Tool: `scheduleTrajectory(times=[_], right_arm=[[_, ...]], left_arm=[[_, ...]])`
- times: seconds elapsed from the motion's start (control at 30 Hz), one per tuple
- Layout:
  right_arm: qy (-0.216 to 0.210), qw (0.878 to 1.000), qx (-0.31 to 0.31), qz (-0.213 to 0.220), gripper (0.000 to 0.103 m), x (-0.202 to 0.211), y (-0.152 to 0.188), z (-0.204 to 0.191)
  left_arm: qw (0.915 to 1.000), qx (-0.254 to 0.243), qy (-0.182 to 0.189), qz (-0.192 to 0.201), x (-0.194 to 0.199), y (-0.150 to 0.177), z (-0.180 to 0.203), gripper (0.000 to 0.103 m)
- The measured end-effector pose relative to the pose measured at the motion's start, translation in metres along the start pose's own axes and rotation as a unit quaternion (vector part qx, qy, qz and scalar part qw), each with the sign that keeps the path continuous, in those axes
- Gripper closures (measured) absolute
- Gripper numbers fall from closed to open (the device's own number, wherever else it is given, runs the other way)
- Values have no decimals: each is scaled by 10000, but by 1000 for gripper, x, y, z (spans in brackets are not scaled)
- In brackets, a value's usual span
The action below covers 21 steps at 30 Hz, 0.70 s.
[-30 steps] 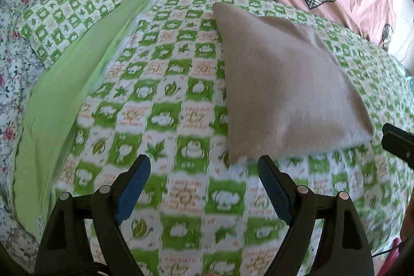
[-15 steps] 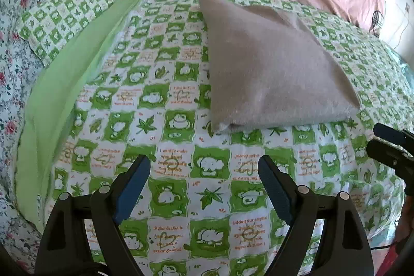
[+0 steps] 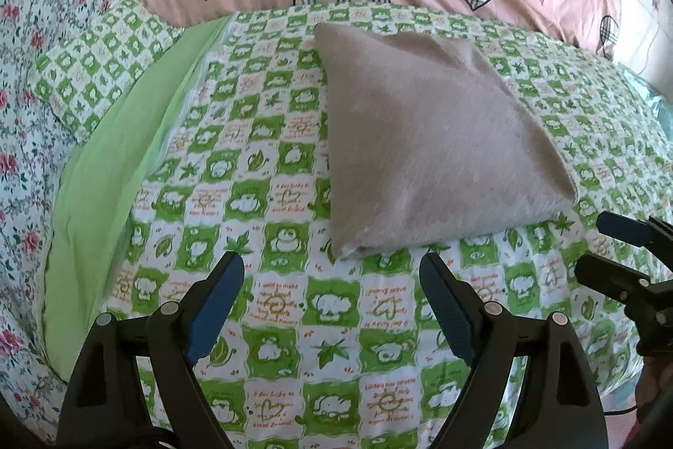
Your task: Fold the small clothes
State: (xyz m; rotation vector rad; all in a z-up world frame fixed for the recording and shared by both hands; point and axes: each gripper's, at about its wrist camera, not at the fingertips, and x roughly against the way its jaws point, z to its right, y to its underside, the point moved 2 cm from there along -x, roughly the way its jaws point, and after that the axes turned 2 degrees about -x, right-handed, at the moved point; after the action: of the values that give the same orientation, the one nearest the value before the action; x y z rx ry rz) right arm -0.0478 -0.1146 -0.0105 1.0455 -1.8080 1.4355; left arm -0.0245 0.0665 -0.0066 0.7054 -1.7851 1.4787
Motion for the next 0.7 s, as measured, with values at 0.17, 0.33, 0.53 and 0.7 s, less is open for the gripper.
scheduleTrajectory(times=[0.17,0.33,0.53,0.7], right_arm=[[-19,10000,17,60,19,-3,-11,1],[-23,10000,26,58,19,-8,-19,0],[3,9999,117,20,19,-16,-27,0],[20,9999,103,12,19,-22,-34,5]], left_arm=[[9999,-57,-3,111,0,-11,5,17],[9998,-123,1,151,-5,-19,9,17],[9998,-123,32,138,-13,-25,11,17],[9999,-108,57,111,-20,-28,11,17]])
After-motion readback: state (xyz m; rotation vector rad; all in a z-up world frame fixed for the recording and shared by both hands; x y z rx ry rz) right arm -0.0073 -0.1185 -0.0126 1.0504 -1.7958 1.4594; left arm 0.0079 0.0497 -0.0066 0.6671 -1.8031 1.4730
